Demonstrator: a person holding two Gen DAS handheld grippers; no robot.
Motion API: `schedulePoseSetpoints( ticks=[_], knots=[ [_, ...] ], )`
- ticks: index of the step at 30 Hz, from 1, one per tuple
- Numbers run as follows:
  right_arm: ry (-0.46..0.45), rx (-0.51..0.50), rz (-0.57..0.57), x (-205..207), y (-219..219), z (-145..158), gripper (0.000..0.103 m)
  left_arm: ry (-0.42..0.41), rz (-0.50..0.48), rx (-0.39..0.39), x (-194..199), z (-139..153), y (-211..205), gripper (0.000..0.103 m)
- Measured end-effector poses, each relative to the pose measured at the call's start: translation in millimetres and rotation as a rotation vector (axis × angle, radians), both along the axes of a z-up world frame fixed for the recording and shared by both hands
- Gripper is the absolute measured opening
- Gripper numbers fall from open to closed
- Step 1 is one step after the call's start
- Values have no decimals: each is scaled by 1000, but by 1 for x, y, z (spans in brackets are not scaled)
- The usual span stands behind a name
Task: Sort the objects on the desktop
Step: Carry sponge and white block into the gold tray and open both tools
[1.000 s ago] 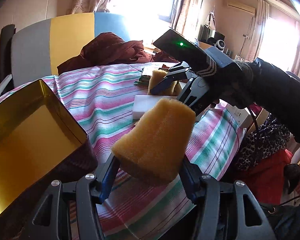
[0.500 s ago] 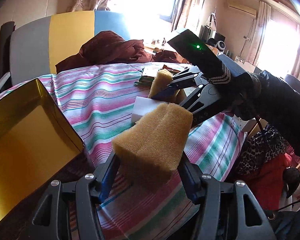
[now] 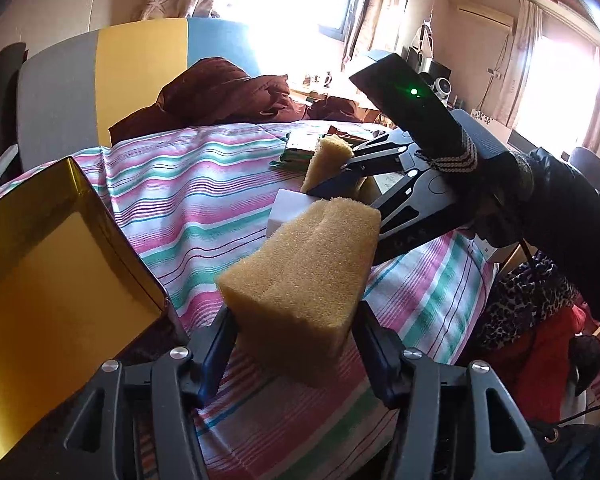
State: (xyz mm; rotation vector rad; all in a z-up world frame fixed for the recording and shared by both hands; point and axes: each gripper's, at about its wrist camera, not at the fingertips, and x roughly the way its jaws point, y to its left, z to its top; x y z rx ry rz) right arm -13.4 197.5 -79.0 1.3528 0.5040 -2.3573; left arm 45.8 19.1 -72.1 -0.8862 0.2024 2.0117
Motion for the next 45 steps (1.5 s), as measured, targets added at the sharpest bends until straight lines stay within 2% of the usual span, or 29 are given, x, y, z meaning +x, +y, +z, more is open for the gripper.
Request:
schedulePoseSetpoints(
  ticks=[14,20,27,34,40,45],
  knots=[
    [173,-139,-196,14,-5,32,60,5,83,138,9,34,-30,57],
    [228,-215,-241,10,-18,55,60,24,205,170,-4,58,-65,58],
    [224,-275,-177,-25,-77,72,60,59,452,107,-50,75,-129,58],
    [139,-263,-114,-82,-153,67,60,-1,636,-16,-118,56,-183,58],
    [69,-170,-101,-127,-200,47,60,-44,708,-80,-161,41,-212,58],
    [15,-131,-138,-159,-213,28,60,-102,730,-112,-186,28,-222,58]
  ],
)
